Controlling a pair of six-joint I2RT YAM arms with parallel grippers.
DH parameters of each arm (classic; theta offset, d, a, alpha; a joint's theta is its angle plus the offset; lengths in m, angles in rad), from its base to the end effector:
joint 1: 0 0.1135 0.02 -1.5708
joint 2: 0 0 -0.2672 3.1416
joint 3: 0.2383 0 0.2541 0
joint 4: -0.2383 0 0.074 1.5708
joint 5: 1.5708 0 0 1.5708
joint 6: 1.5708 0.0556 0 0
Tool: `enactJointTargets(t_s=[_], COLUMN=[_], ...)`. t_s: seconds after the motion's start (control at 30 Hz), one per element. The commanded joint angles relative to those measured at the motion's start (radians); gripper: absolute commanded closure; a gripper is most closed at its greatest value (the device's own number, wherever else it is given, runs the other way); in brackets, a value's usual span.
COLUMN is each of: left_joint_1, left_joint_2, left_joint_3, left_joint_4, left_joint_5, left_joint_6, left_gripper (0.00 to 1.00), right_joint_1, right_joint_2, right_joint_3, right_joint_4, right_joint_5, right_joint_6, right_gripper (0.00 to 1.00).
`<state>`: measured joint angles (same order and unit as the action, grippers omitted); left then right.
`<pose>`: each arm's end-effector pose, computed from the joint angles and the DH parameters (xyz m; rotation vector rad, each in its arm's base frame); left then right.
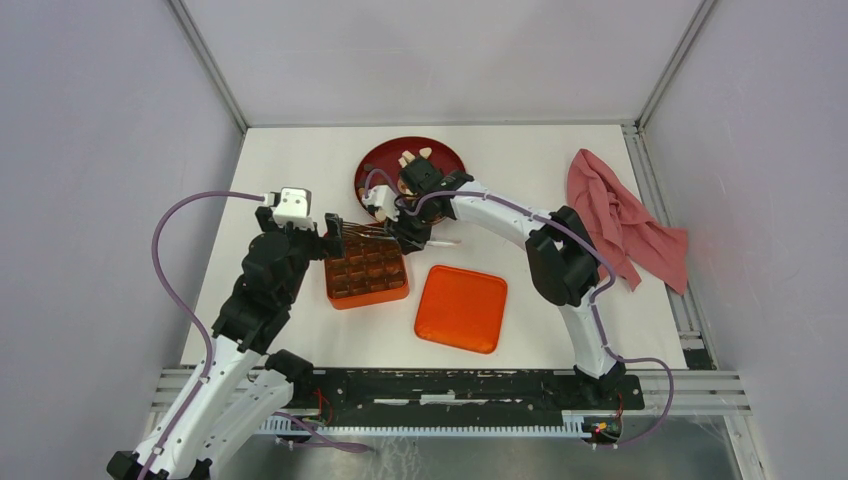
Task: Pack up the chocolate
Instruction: Place the fake chocolate in the packing box.
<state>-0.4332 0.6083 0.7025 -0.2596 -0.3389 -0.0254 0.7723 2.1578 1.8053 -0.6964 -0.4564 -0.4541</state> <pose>0.1581 -0.0528 0.3283 0.1036 1.7238 -0.0442 0.3283 0.3540 0.1996 -1.6355 2.0427 0.7094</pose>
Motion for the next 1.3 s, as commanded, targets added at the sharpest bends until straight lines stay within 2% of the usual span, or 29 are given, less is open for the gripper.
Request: enactJointTargets(t_s=[0.0, 0.47, 0.9, 1.03, 1.27], left_joint_1=[0.007, 0.008, 0.008, 0.008, 0.008], left_joint_2=[-0.001, 0.007, 0.006, 0.006, 0.005], left_joint_3=[0.020, 0.022, 0.023, 0.023, 0.023], left_joint_4=[0.022, 0.020, 0.020, 0.020, 0.018], left_joint_5=[-0.012, -0.009, -0.007, -0.005, -0.006], left_joint_6=[-0.027, -0.025, -0.025, -0.025, -0.025], left_gripper=[0.00, 0.00, 0.00, 0.00, 0.00], right_joint_1=[-0.001, -0.001, -0.001, -0.001, -0.001], right_joint_2=[0.005, 0.030, 0.026, 0.024, 0.006], right_joint_3=[0.052, 0.065, 0.066, 0.068, 0.071], right_joint_4=[0.010, -0.004, -0.008, -0.009, -0.014], right_joint_5=[0.018, 0.040, 0.038, 0.038, 0.018], right_joint_6=[-0.014, -0.025, -0.028, -0.029, -0.029], right_gripper=[0.94, 0.82, 0.60, 0.57, 0.58])
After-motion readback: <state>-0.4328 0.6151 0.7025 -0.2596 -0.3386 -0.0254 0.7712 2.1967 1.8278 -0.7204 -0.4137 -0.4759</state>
